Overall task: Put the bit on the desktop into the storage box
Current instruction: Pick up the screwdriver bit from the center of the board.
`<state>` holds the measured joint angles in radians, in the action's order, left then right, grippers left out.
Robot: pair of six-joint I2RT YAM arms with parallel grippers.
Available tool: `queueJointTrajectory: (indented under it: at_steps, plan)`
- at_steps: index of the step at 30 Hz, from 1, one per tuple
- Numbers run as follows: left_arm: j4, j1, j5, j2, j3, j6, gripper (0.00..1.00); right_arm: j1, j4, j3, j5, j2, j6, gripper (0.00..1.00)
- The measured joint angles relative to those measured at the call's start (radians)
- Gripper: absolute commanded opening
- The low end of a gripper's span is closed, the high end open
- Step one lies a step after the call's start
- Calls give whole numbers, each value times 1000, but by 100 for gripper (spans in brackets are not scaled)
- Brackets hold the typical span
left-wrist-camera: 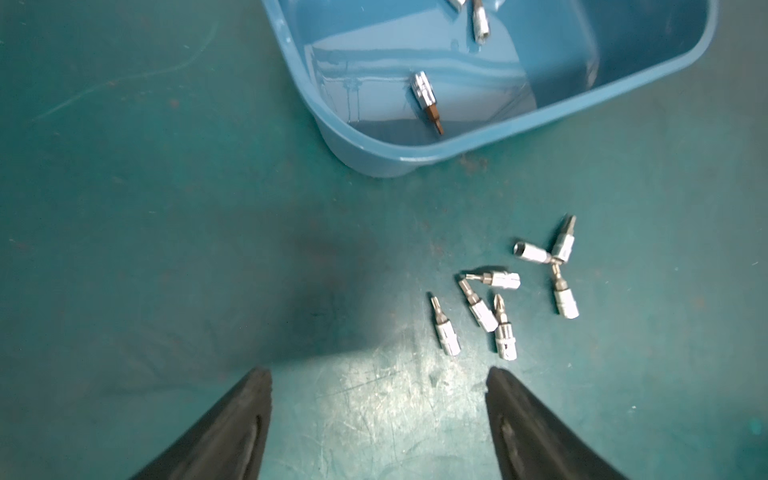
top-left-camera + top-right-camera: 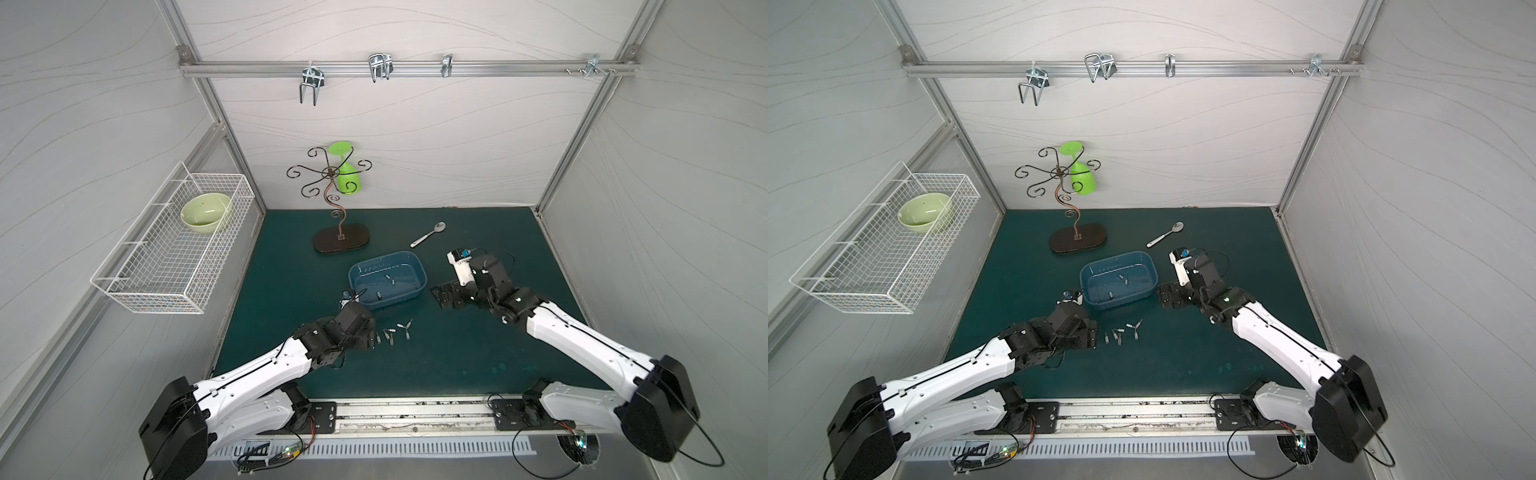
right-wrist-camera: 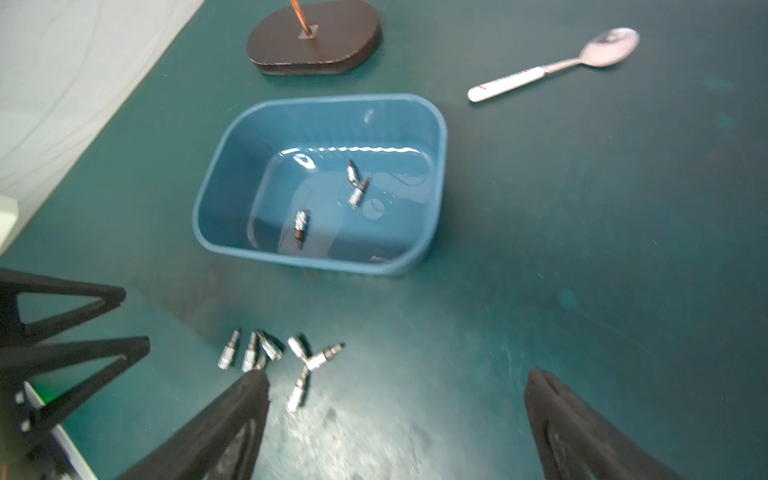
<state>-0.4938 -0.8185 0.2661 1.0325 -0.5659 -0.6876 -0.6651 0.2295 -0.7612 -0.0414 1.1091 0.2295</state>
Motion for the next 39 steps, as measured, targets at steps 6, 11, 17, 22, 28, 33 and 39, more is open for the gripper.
queueJointTrajectory:
  at_steps: [6,11,17,22,28,33,39]
  plan:
    - [-12,-64,37,108,-34,-49,74,15,-139,238,-47,-174,41,99]
    - [-10,-88,51,205,-72,-76,69,18,-242,353,-63,-186,53,99]
    - [16,-108,53,321,-110,-91,63,18,-315,385,-71,-171,55,99]
    - [41,-126,48,394,-137,-99,61,18,-338,385,-78,-171,55,99]
    - [60,-129,43,429,-140,-106,55,18,-346,385,-82,-170,55,99]
    - [77,-129,33,456,-140,-109,44,18,-349,385,-82,-168,55,99]
    - [87,-129,29,471,-140,-114,32,18,-349,385,-85,-168,55,99]
